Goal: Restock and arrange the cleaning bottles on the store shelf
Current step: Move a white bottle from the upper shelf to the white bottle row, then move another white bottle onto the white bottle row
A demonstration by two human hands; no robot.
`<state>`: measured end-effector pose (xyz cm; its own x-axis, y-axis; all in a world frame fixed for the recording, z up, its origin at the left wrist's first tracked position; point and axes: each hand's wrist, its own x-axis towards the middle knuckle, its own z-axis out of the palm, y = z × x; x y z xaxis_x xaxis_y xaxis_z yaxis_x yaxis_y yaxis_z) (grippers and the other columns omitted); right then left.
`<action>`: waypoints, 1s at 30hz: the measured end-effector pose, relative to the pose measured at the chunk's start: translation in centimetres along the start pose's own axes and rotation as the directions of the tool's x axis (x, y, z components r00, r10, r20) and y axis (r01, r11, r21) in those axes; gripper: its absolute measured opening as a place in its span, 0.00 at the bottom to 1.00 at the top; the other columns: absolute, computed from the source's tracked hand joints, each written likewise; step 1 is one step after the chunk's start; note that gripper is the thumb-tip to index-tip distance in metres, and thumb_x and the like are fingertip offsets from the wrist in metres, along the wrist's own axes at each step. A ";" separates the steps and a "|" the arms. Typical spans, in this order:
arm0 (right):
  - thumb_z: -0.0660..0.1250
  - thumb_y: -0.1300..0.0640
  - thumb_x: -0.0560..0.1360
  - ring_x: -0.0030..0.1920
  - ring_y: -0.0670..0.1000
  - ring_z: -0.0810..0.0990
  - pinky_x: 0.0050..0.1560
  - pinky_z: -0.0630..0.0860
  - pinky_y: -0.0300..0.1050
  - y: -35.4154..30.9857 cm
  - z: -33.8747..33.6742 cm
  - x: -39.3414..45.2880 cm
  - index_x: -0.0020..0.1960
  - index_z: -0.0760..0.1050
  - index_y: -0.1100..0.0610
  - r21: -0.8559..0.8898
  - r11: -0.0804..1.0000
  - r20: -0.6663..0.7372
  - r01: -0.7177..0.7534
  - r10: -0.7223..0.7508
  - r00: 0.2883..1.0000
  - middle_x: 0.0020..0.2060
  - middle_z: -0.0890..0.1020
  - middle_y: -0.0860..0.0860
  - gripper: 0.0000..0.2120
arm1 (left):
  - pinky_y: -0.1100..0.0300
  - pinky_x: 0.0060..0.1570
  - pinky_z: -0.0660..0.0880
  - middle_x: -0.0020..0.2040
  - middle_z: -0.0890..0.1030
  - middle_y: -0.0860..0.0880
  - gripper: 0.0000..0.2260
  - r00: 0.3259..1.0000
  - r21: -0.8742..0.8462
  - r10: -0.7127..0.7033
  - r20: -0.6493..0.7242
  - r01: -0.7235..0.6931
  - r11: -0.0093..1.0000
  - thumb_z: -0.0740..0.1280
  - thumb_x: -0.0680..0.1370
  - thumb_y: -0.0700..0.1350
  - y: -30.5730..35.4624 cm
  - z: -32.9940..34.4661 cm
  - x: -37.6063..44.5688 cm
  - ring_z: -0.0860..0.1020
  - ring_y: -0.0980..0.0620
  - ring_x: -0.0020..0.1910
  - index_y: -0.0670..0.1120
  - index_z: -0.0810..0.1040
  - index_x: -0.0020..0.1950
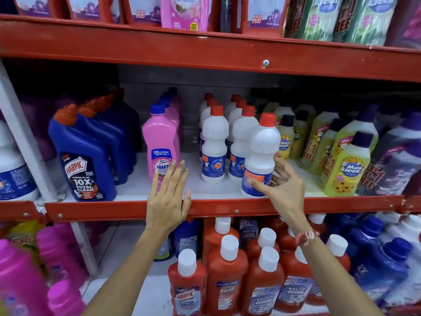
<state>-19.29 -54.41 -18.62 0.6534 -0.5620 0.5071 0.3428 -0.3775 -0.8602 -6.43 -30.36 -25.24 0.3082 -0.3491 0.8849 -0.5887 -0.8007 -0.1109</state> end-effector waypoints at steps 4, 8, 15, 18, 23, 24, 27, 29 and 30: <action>0.82 0.61 0.60 0.57 0.51 0.83 0.57 0.81 0.52 0.2 0.0 0.1 0.59 0.70 0.38 -0.043 0.999 0.023 -0.006 0.007 1.000 0.59 0.81 0.48 0.36 | 0.42 0.74 0.63 0.76 0.67 0.45 0.22 1.000 0.008 0.010 -0.003 -0.010 1.000 0.56 0.81 0.47 0.1 0.0 -0.2 0.64 0.46 0.77 0.41 0.68 0.74; 0.81 0.62 0.62 0.56 0.51 0.82 0.56 0.81 0.48 0.0 -0.1 0.1 0.61 0.68 0.39 -0.088 0.996 0.055 -0.017 0.022 0.998 0.58 0.78 0.46 0.36 | 0.43 0.75 0.61 0.76 0.67 0.45 0.22 1.000 0.008 0.003 0.016 -0.003 1.000 0.55 0.82 0.48 0.1 -0.1 -0.2 0.64 0.46 0.77 0.41 0.68 0.74; 0.78 0.56 0.65 0.68 0.52 0.69 0.67 0.70 0.47 -2.1 2.1 -2.3 0.68 0.69 0.53 -0.373 0.928 -0.227 0.013 -0.104 0.968 0.66 0.70 0.52 0.34 | 0.46 0.78 0.56 0.76 0.68 0.45 0.22 0.997 -0.178 -0.046 0.067 0.057 0.982 0.56 0.81 0.48 0.2 -1.3 0.2 0.63 0.47 0.77 0.41 0.68 0.74; 0.76 0.61 0.66 0.64 0.50 0.69 0.65 0.65 0.37 -3.7 4.4 -4.1 0.63 0.74 0.54 -0.352 0.934 -0.274 0.062 -0.166 0.947 0.61 0.71 0.52 0.26 | 0.43 0.75 0.62 0.72 0.73 0.44 0.20 0.998 -0.254 -0.059 0.022 0.062 0.965 0.59 0.80 0.46 -0.5 -2.7 -0.2 0.70 0.46 0.72 0.40 0.72 0.70; 0.74 0.65 0.67 0.58 0.50 0.74 0.61 0.68 0.32 -6.1 9.1 -6.3 0.54 0.79 0.54 -0.286 0.945 -0.247 0.158 -0.232 0.941 0.55 0.75 0.51 0.17 | 0.43 0.70 0.68 0.64 0.79 0.44 0.17 0.995 -0.284 -0.082 -0.050 0.064 0.957 0.60 0.79 0.44 -3.9 -5.9 -1.5 0.76 0.46 0.65 0.40 0.76 0.65; 0.73 0.65 0.67 0.57 0.51 0.75 0.61 0.71 0.37 -6.6 10.1 -6.8 0.53 0.80 0.53 -0.252 0.954 -0.243 0.164 -0.226 0.943 0.54 0.75 0.50 0.16 | 0.43 0.69 0.70 0.63 0.79 0.44 0.16 0.994 -0.292 -0.085 -0.062 0.063 0.954 0.60 0.79 0.43 -4.8 -6.5 -1.7 0.76 0.46 0.64 0.40 0.77 0.64; 0.70 0.67 0.69 0.51 0.48 0.79 0.56 0.77 0.40 -8.0 13.6 -8.2 0.50 0.80 0.52 -0.150 0.974 -0.146 0.168 -0.189 0.971 0.50 0.78 0.49 0.14 | 0.47 0.64 0.73 0.61 0.81 0.45 0.14 0.992 -0.322 -0.078 -0.100 0.042 0.946 0.59 0.80 0.41 -7.7 -8.4 -2.3 0.78 0.46 0.62 0.40 0.79 0.61; 0.69 0.67 0.69 0.47 0.45 0.81 0.53 0.79 0.39 -8.8 16.0 -9.4 0.46 0.79 0.48 -0.091 0.983 -0.066 0.158 -0.165 0.984 0.47 0.80 0.49 0.15 | 0.49 0.63 0.74 0.60 0.82 0.46 0.13 0.990 -0.336 -0.086 -0.110 0.044 0.941 0.60 0.80 0.40 -9.7 -9.5 -2.9 0.78 0.46 0.61 0.40 0.80 0.59; 0.69 0.67 0.70 0.46 0.46 0.82 0.52 0.79 0.39 -9.1 17.3 -10.0 0.44 0.79 0.46 -0.067 0.987 -0.037 0.147 -0.150 0.988 0.45 0.81 0.49 0.15 | 0.49 0.63 0.74 0.60 0.82 0.47 0.13 0.989 -0.345 -0.103 -0.107 0.060 0.937 0.59 0.81 0.41 -10.9 -10.1 -3.2 0.78 0.46 0.61 0.40 0.81 0.59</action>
<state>-17.28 -32.61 -16.77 0.5691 -0.5263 0.6318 0.3891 -0.5045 -0.7708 -8.56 -15.63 -22.36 0.2853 -0.2103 0.9351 -0.7903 -0.6035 0.1054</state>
